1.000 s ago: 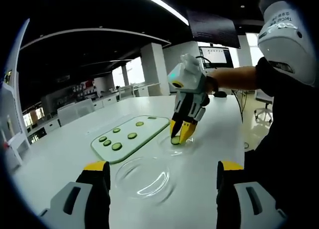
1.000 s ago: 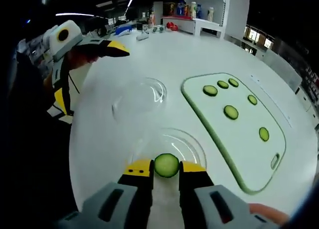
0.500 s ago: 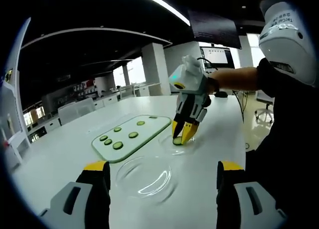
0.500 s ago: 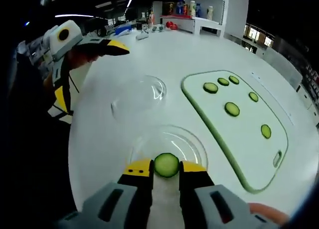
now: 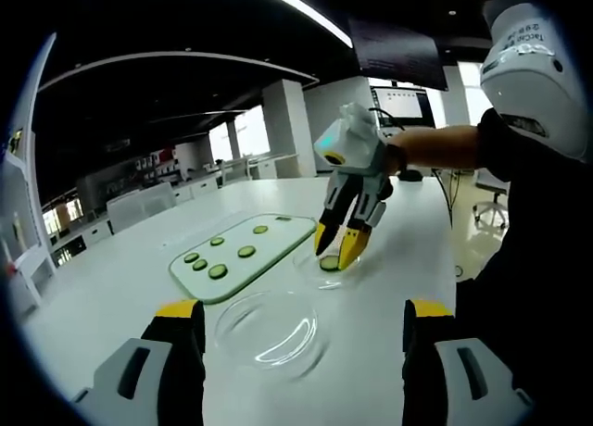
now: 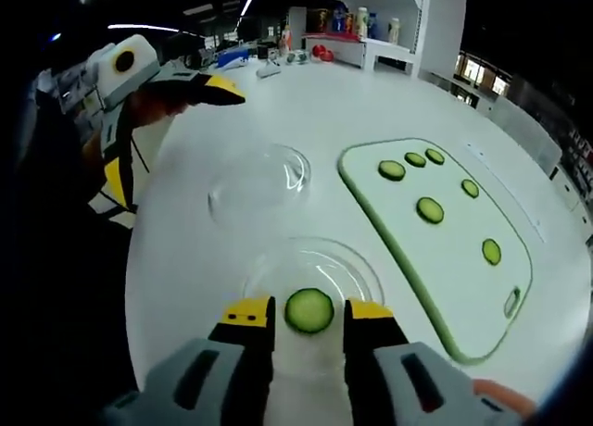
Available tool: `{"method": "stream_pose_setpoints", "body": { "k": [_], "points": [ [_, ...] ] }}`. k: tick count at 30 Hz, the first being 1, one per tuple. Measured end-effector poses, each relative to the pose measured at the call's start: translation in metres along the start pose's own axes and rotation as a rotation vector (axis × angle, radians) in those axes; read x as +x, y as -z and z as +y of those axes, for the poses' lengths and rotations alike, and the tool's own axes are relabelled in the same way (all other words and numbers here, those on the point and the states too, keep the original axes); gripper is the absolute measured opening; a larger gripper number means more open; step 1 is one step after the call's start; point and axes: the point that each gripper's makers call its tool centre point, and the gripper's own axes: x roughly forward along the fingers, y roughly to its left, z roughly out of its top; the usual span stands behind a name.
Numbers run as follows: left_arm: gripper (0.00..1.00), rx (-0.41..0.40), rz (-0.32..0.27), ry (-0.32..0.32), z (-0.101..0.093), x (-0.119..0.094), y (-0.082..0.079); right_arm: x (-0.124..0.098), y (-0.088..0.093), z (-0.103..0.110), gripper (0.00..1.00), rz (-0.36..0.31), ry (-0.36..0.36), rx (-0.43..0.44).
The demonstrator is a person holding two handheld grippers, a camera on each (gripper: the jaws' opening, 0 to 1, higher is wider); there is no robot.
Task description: Open the petri dish lid, add cucumber slices into the petri dish, and close the lid
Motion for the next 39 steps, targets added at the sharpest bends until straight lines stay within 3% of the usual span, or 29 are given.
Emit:
{"method": "stream_pose_setpoints", "body": {
  "k": [7, 11, 17, 23, 30, 39],
  "points": [
    [0.88, 0.003, 0.001, 0.002, -0.001, 0.000, -0.001, -0.014, -0.015, -0.002, 0.42, -0.108, 0.016, 0.027],
    [0.88, 0.009, 0.001, 0.001, -0.002, 0.000, -0.002, -0.026, -0.024, 0.000, 0.59, -0.205, 0.013, 0.059],
    [0.88, 0.014, -0.001, -0.002, -0.001, -0.002, -0.004, -0.045, -0.022, 0.008, 0.83, -0.286, 0.022, 0.065],
    [0.88, 0.019, -0.009, -0.006, 0.000, -0.004, -0.009, -0.077, -0.013, 0.006, 0.97, -0.396, 0.056, 0.132],
    [0.92, 0.014, -0.021, -0.009, -0.002, -0.005, -0.013, -0.092, 0.009, 0.011, 0.97, -0.411, 0.061, 0.152],
    [0.95, 0.003, -0.036, -0.014, -0.004, -0.007, -0.015, -0.099, 0.024, 0.009, 0.97, -0.436, 0.093, 0.188]
  ]
}}
